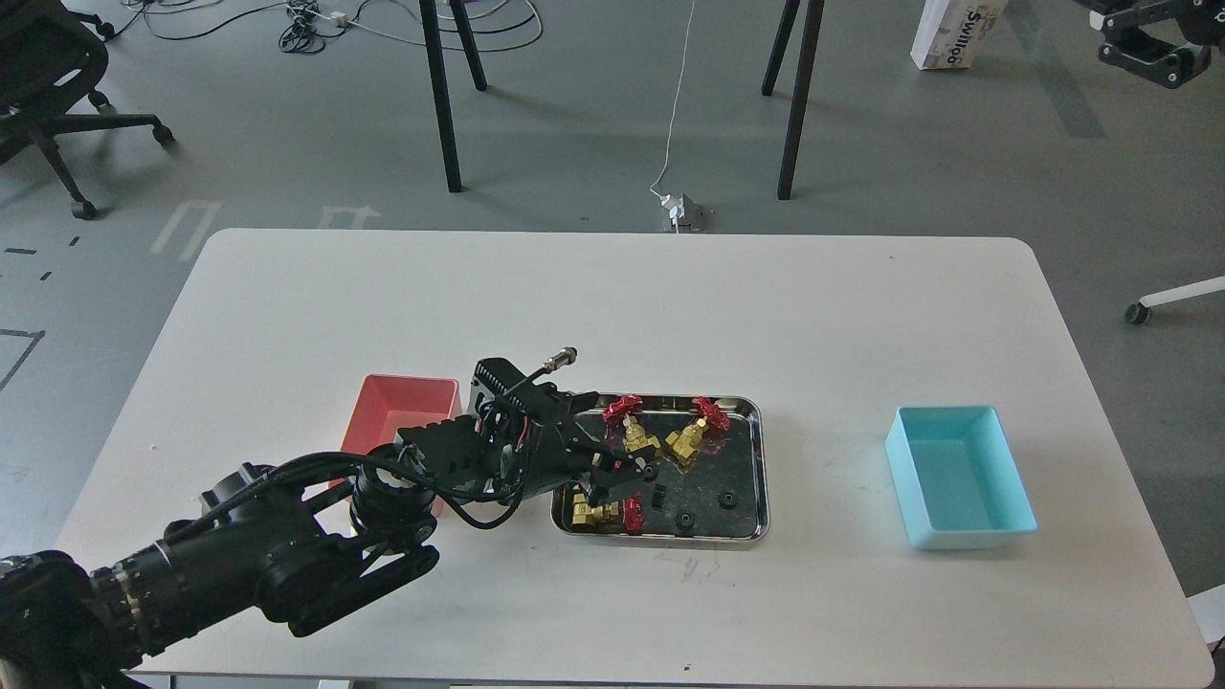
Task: Place valve in pink box and gear in blue box
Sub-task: 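Grasp the brass valve with the left gripper and lift it, then carry the valve over the pink box and release it inside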
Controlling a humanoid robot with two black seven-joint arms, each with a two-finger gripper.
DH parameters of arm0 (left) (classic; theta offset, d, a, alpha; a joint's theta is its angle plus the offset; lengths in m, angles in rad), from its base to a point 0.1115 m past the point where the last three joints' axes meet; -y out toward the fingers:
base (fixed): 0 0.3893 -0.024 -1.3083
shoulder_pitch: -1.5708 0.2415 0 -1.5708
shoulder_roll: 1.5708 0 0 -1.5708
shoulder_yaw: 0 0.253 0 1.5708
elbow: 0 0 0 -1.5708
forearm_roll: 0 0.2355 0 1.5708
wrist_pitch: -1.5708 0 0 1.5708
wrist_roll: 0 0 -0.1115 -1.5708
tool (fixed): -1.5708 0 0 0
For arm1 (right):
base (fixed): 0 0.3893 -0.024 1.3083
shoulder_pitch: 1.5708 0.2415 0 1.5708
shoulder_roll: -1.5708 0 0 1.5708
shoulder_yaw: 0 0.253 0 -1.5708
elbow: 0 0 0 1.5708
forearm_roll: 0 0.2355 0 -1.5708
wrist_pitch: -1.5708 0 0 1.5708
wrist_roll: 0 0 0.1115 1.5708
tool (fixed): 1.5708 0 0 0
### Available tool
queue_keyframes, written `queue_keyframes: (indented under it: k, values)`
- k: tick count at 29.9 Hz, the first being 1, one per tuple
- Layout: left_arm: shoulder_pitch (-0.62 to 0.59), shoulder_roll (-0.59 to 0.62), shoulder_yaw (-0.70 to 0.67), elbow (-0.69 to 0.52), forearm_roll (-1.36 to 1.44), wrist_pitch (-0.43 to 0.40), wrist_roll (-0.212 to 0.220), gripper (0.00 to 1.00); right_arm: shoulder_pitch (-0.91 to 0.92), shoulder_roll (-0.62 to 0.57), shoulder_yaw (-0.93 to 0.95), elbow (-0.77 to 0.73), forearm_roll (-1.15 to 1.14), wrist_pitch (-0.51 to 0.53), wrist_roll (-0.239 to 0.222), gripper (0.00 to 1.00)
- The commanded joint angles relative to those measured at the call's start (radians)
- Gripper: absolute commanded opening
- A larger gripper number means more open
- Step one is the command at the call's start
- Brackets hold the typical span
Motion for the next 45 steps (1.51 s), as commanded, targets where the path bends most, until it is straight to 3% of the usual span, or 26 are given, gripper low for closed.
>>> queue_keyframes:
  k: [1,11,15,21,27,35,38,45]
  values:
    - [0.002,0.001,0.003,0.009,0.000,-0.004,-0.004,0.97,0.000,0.001,0.000,0.000,-0.003,0.000,0.000,0.99]
    - [0.040,0.004,0.002,0.009,0.000,-0.022,-0.018,0.89,0.000,0.013,0.000,-0.002,-0.031,-0.002,0.000,0.99]
    - [0.038,0.004,0.000,0.008,0.000,-0.025,-0.009,0.72,0.001,0.024,0.000,-0.003,-0.041,-0.003,0.000,0.99]
    - [0.035,0.005,-0.003,0.003,0.000,-0.053,0.027,0.34,0.000,0.025,0.000,-0.005,-0.041,-0.005,0.000,0.99]
    - [0.035,0.010,-0.017,-0.009,0.000,-0.094,0.036,0.15,-0.002,0.038,0.000,-0.017,-0.043,-0.005,0.000,0.99]
    - [0.025,0.030,-0.199,-0.106,0.000,-0.116,0.065,0.14,-0.005,0.056,-0.001,-0.049,-0.072,-0.005,0.000,0.99]
    - [0.022,0.112,-0.274,-0.199,-0.085,-0.145,0.096,0.15,-0.005,0.067,-0.001,-0.051,-0.074,-0.005,0.000,0.99]
    - [0.038,0.361,-0.310,-0.299,-0.131,-0.144,0.099,0.16,-0.003,0.074,0.000,-0.069,-0.078,-0.005,0.000,0.99]
